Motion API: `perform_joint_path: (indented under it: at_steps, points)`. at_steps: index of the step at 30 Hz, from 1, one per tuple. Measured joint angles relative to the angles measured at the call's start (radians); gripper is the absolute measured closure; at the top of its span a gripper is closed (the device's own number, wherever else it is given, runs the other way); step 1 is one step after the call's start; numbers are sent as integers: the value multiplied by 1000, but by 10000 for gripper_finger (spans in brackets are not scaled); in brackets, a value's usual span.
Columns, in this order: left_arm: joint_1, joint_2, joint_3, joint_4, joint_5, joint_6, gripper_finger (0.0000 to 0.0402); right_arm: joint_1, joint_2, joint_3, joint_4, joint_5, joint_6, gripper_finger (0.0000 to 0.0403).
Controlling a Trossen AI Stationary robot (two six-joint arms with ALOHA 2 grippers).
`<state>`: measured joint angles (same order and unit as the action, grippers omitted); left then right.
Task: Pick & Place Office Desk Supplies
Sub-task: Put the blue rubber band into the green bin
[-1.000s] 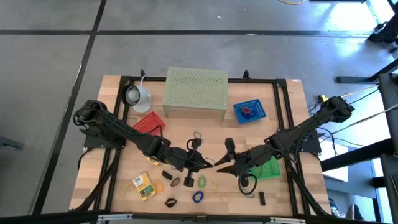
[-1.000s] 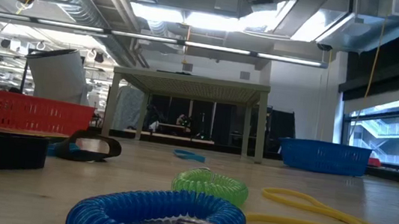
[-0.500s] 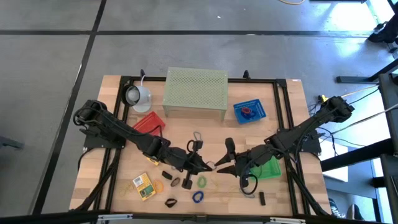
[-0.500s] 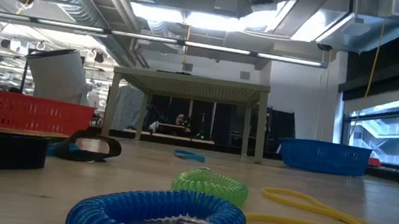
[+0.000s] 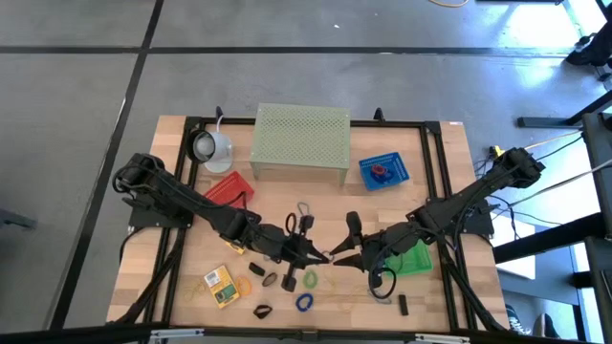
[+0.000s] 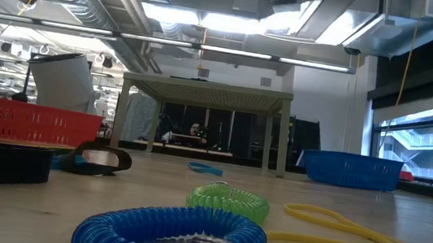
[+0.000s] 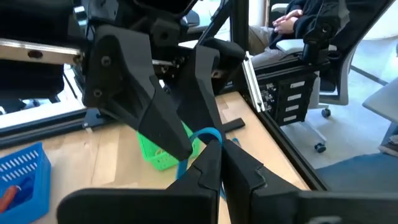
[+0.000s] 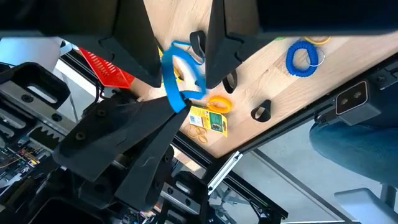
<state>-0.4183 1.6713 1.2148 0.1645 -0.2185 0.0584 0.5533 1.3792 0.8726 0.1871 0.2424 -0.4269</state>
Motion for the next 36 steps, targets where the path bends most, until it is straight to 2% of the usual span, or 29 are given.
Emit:
perform_joint_path:
  at_steps: [11, 17, 26, 36]
  points:
    - [1, 31, 0, 58, -18, 62, 398, 0, 0, 0, 6, 0, 3, 284]
    - [-13, 32, 0, 66, -23, 98, 398, 0, 0, 0, 6, 1, 17, 318]
    - [-13, 32, 0, 72, -27, 112, 398, 0, 0, 0, -1, 3, 57, 392]
    - [-18, 32, 0, 56, -29, 113, 390, -7, 0, 0, -32, 5, 137, 399]
